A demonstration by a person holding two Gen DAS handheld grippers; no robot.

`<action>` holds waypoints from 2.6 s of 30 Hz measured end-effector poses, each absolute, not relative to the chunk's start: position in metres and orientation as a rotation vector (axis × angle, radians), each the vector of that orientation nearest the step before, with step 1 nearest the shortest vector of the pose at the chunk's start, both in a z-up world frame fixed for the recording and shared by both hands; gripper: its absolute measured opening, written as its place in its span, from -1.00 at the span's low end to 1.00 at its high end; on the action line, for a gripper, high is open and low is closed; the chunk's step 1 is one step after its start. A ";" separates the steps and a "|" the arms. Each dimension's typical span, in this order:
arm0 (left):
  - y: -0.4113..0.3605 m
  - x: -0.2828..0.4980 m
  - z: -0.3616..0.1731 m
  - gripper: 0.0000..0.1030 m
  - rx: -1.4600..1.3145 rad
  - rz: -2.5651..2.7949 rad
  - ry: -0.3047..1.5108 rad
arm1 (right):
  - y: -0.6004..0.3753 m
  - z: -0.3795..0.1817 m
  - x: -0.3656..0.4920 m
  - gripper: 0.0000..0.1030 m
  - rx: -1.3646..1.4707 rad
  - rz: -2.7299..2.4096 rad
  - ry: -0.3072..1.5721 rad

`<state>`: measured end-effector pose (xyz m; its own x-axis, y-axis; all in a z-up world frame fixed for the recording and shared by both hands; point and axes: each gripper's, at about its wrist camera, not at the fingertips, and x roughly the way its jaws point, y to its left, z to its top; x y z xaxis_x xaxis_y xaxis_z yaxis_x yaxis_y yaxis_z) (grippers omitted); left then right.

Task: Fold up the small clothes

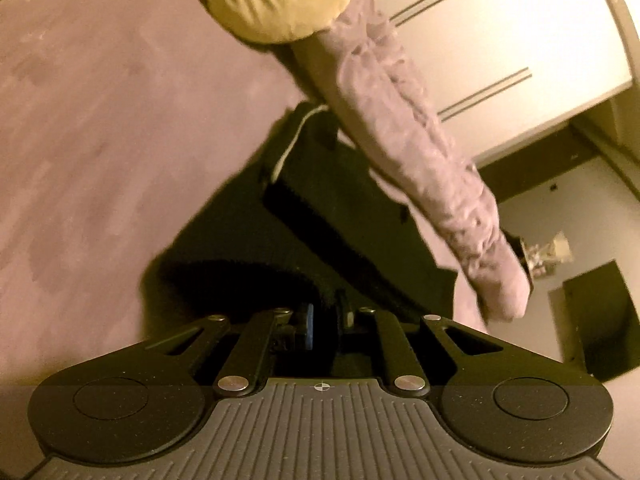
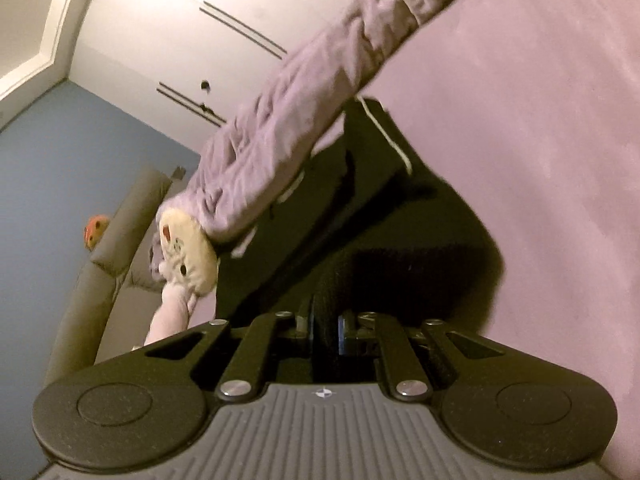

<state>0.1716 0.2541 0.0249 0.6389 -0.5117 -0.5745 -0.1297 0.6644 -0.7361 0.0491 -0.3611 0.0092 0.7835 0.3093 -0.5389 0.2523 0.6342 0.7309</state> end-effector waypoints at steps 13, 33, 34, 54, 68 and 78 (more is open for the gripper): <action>0.252 0.294 0.020 -0.78 -0.878 -0.186 0.825 | -0.386 0.007 0.191 -0.83 0.899 -0.072 0.610; 0.234 0.400 -0.051 -0.10 -0.897 -0.080 0.830 | -0.420 -0.060 0.325 -0.44 0.922 -0.228 0.584; 0.230 0.398 -0.051 0.00 -0.870 -0.102 0.832 | -0.417 -0.058 0.324 -0.33 0.896 -0.218 0.580; 0.223 0.407 -0.011 -0.79 -0.805 -0.123 0.673 | -0.399 -0.014 0.346 -0.84 0.904 -0.039 0.534; 0.230 0.417 -0.029 0.29 -0.729 0.121 0.740 | -0.424 -0.035 0.357 0.09 0.941 -0.279 0.414; 0.213 0.330 -0.054 0.63 -0.476 0.029 0.845 | -0.359 -0.047 0.281 0.09 0.327 -0.141 0.642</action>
<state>0.3303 0.2133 -0.0542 0.6700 -0.1606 -0.7248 -0.2105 0.8951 -0.3930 0.2809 -0.3586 -0.0467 0.7936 -0.0285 -0.6078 0.2293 0.9392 0.2554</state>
